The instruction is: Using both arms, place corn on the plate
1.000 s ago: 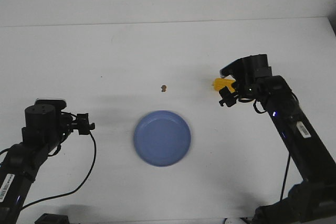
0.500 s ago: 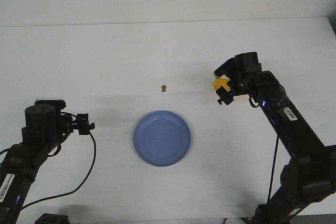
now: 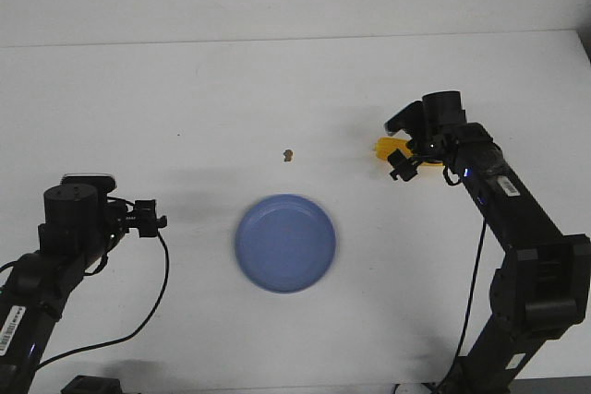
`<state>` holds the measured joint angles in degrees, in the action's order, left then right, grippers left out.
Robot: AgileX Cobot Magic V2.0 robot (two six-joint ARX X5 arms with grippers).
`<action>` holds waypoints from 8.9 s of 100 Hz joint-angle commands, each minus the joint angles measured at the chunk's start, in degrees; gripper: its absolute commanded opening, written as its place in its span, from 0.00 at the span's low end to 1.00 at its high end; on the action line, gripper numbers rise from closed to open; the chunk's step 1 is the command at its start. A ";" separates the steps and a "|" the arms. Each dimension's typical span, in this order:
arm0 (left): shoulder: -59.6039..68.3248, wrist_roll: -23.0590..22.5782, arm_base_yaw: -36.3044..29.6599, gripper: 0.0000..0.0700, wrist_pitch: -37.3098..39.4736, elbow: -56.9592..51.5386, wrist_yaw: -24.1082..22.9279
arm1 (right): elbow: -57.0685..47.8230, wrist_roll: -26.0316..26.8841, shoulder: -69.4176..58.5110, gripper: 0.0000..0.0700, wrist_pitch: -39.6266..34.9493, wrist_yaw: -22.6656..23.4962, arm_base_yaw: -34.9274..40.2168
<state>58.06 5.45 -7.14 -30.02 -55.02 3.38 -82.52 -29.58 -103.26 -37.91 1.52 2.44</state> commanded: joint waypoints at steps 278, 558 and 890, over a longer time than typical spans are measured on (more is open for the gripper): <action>0.44 0.15 0.00 0.56 -0.33 -0.52 0.31 | 1.70 19.96 5.25 0.12 -11.78 11.58 34.05; -31.21 -0.15 0.00 0.56 17.86 23.17 -2.99 | 55.25 35.36 90.82 0.69 25.81 -3.32 2.40; -57.90 -3.04 4.24 0.02 33.27 49.72 -5.14 | 55.21 30.84 90.86 0.02 25.05 -1.55 2.45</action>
<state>0.30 3.46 -3.01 2.59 -5.85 -1.58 -26.74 1.69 -12.49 -13.78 -0.03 4.84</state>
